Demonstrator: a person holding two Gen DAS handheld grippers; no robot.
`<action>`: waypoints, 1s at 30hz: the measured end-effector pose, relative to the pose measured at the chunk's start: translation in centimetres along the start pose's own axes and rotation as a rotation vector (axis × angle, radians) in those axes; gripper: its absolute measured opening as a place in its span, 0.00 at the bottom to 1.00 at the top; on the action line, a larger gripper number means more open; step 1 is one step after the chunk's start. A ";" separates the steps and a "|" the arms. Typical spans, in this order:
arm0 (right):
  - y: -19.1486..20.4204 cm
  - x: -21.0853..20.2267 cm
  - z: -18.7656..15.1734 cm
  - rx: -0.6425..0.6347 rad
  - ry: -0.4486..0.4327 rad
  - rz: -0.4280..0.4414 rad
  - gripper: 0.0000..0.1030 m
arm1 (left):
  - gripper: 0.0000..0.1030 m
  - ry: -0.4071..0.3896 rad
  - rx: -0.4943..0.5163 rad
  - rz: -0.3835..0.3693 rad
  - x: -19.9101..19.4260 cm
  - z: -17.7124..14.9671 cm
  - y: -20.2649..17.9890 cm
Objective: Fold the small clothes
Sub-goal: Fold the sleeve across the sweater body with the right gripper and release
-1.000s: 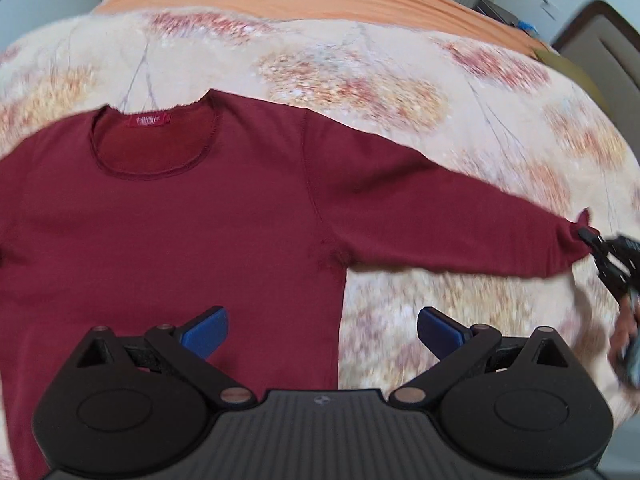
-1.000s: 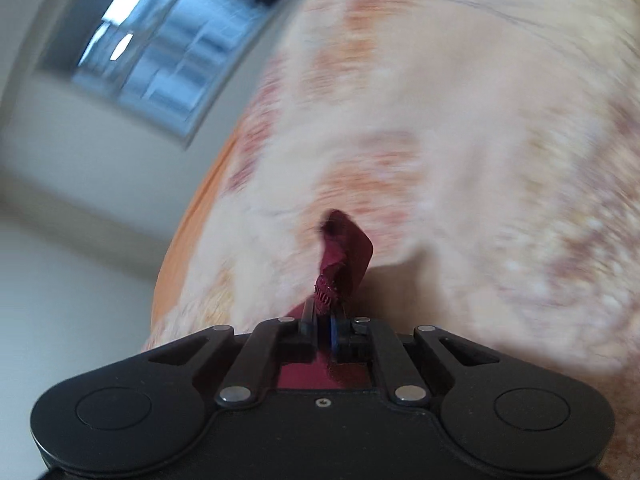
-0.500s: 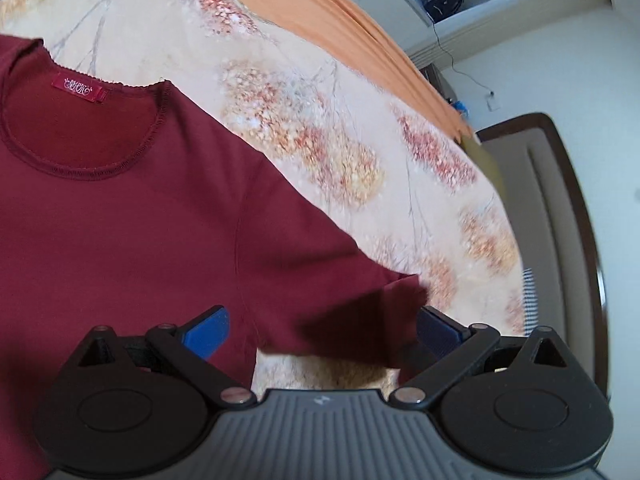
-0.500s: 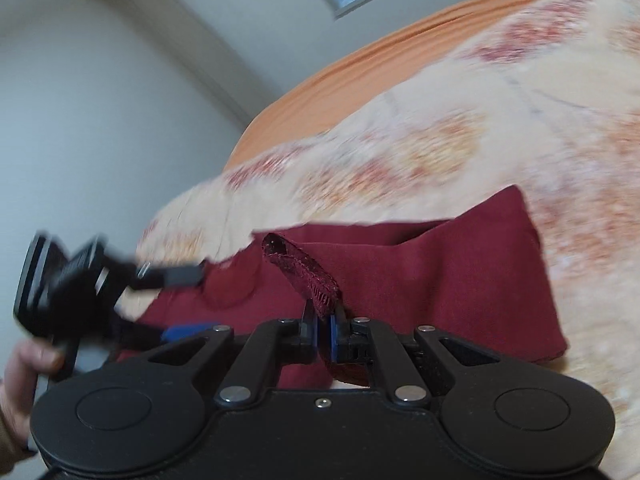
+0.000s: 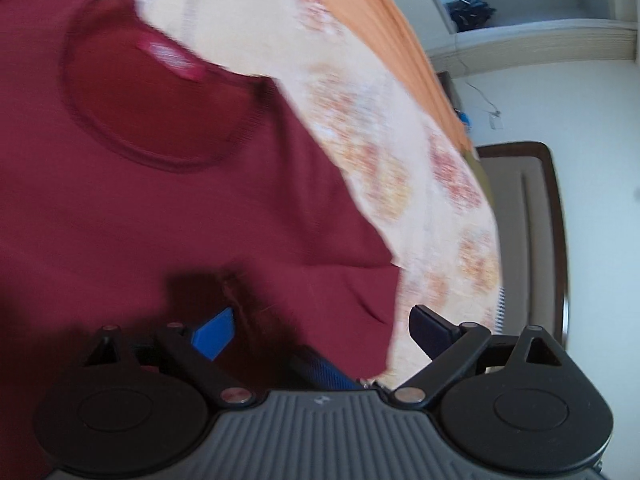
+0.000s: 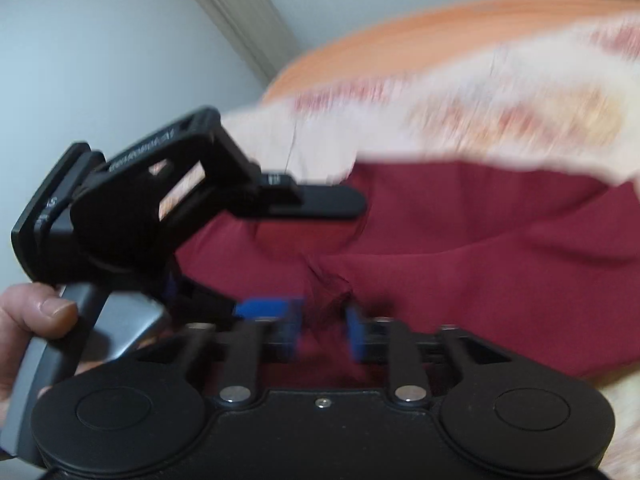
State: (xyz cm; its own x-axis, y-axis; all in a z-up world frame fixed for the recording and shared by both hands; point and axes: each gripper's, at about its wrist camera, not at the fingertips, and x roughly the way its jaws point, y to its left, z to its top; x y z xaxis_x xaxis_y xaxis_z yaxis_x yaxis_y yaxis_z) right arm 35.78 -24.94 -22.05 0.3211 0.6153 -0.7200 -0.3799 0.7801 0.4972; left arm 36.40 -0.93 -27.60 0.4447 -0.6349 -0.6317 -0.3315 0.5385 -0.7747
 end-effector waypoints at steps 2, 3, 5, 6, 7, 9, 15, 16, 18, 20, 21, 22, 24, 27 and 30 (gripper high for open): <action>-0.2 -0.2 -0.9 0.002 0.001 -0.005 0.34 | 0.93 0.010 -0.026 0.037 0.3 0.7 2.0; -0.5 -0.7 -1.5 0.003 0.000 -0.018 0.34 | 0.92 0.017 -0.032 0.052 0.5 0.9 2.9; -1.3 -1.8 -2.5 0.027 0.006 -0.036 0.36 | 0.92 0.035 -0.035 0.078 1.0 0.9 4.0; -1.6 -2.5 -3.1 0.033 0.007 -0.041 0.36 | 0.92 0.042 -0.028 0.088 1.2 0.7 4.2; -2.0 -3.4 -3.7 0.038 0.005 -0.049 0.36 | 0.92 0.048 -0.013 0.090 1.5 0.5 4.2; -2.8 -4.9 -4.4 0.053 0.013 -0.060 0.40 | 0.92 0.058 0.014 0.082 2.0 -0.2 4.2; -3.9 -8.5 -4.8 0.039 -0.002 -0.075 0.40 | 0.90 0.050 0.046 0.090 4.7 -1.6 4.0; -4.2 -8.9 -4.7 0.040 -0.008 -0.080 0.40 | 0.90 0.041 0.047 0.094 5.1 -1.9 4.0; -4.9 -9.7 -4.5 0.045 -0.021 -0.090 0.41 | 0.90 0.011 0.053 0.091 5.6 -2.4 4.0; -5.6 -10.2 -4.3 0.053 -0.029 -0.097 0.42 | 0.90 -0.021 0.051 0.049 5.8 -3.0 4.3; -5.8 -10.5 -4.2 0.055 -0.029 -0.100 0.42 | 0.89 -0.035 0.051 0.022 5.8 -3.2 4.5; -6.2 -10.5 -4.0 0.057 -0.028 -0.103 0.42 | 0.80 -0.045 0.054 0.002 5.7 -3.5 4.7; -6.5 -11.0 -3.8 0.057 -0.030 -0.103 0.42 | 0.41 -0.049 0.058 0.001 5.7 -3.8 4.7; -6.6 -11.5 -3.7 0.052 -0.039 -0.104 0.42 | 0.04 -0.082 0.089 0.049 4.6 -4.1 4.2; -6.8 -11.6 -3.4 0.056 -0.044 -0.110 0.42 | 0.02 -0.136 0.125 0.056 2.9 -4.0 3.6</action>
State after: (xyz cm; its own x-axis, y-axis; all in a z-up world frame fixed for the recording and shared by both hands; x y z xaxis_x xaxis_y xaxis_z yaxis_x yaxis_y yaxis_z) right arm 31.65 -37.72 -18.75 0.3959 0.5294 -0.7503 -0.2920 0.8473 0.4437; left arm 33.21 -3.09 -32.32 0.5392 -0.5259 -0.6578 -0.2572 0.6410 -0.7232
